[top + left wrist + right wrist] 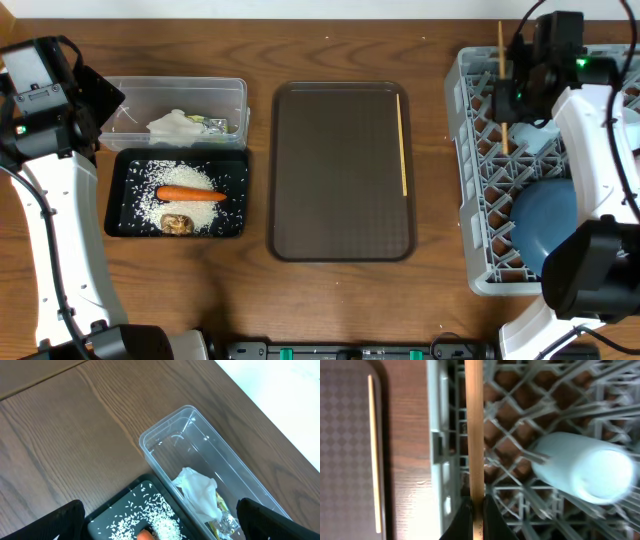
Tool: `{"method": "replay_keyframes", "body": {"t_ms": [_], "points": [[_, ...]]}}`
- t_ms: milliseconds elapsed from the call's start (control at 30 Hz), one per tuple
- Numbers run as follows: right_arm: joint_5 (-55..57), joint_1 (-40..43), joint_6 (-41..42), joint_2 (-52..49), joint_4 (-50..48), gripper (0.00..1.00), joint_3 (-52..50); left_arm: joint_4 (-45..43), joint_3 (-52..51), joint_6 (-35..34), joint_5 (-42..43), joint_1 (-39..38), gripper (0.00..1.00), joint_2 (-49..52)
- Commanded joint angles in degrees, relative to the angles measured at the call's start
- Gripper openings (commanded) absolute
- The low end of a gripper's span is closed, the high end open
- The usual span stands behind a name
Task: Sort waste into correct bins and load items into the dishwasher rack
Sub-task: 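Insert the chopstick upright into the rack and release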
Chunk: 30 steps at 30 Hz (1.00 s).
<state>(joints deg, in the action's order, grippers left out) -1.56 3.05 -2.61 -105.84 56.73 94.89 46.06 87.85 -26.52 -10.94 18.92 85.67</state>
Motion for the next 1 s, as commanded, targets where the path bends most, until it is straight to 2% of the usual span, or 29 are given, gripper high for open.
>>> {"method": "replay_keyframes", "body": {"t_ms": [0,433,500,700,800,967], "points": [[-2.10,-0.17,-0.28,0.83,-1.81,0.01,-3.48,0.00,0.26,0.98,-1.14,0.04,0.98,0.26],[-1.75,-0.17,0.44,0.83,-6.40,0.01,-10.27,0.00,0.26,0.98,-1.14,0.04,0.98,0.26],[-1.75,-0.17,0.52,0.83,-6.40,0.09,-10.27,0.00,0.26,0.98,-1.14,0.02,0.98,0.26],[-1.90,-0.17,1.97,0.83,-5.97,0.52,-10.25,0.00,0.26,0.98,-1.14,0.04,0.98,0.26],[-1.90,-0.17,1.97,0.83,-5.57,0.59,-10.25,0.00,0.26,1.01,-1.14,0.02,0.98,0.26],[-2.29,-0.39,3.21,0.96,-4.37,0.65,-9.55,0.00,0.26,1.01,-1.14,0.04,0.98,0.26]]}}
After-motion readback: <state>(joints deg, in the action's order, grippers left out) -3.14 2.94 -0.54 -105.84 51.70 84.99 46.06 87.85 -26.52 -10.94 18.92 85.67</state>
